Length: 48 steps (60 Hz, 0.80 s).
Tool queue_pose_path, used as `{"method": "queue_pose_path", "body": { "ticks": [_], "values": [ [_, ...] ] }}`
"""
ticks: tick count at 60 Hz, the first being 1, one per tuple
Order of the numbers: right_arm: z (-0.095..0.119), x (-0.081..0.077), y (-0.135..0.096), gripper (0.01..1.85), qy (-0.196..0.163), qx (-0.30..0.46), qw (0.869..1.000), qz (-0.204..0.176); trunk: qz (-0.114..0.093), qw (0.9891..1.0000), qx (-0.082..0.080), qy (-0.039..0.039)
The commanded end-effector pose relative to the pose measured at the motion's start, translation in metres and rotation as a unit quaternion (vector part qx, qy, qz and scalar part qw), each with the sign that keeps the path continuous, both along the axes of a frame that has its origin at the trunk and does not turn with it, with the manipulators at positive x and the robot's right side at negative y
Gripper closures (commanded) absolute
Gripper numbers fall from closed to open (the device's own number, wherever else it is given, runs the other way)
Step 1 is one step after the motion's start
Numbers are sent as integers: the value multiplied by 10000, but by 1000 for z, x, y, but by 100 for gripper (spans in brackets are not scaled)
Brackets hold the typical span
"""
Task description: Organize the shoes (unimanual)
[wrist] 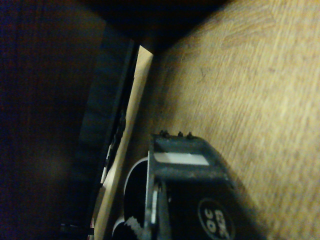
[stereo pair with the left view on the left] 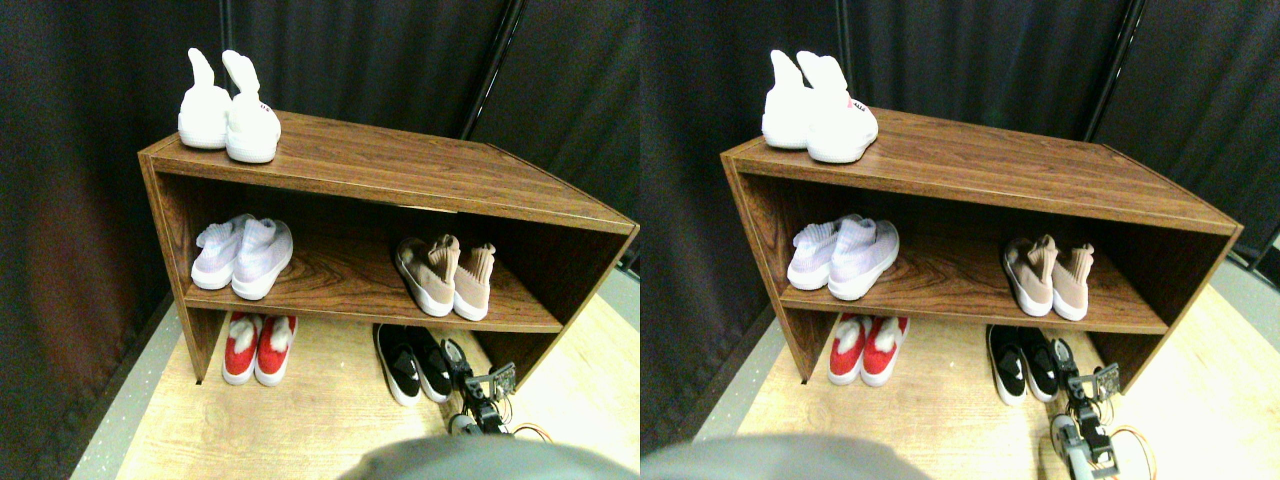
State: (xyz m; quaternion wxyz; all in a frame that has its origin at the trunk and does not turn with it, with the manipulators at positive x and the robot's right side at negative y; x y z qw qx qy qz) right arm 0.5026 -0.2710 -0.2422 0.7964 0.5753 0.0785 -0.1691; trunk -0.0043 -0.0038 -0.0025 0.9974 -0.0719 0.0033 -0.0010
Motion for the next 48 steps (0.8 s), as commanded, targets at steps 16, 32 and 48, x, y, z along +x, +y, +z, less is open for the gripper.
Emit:
{"method": "queue_pose_path", "body": {
  "ticks": [16,32,48],
  "values": [
    [-4,-5,14,180,175,154,9990,378,86,9999,-75,117],
    [0,-8,8,180,127,31,9998,173,24,10000,-18,84],
    [29,-3,-24,180,-86,-1032,9936,457,-100,9999,68,8]
  ]
}}
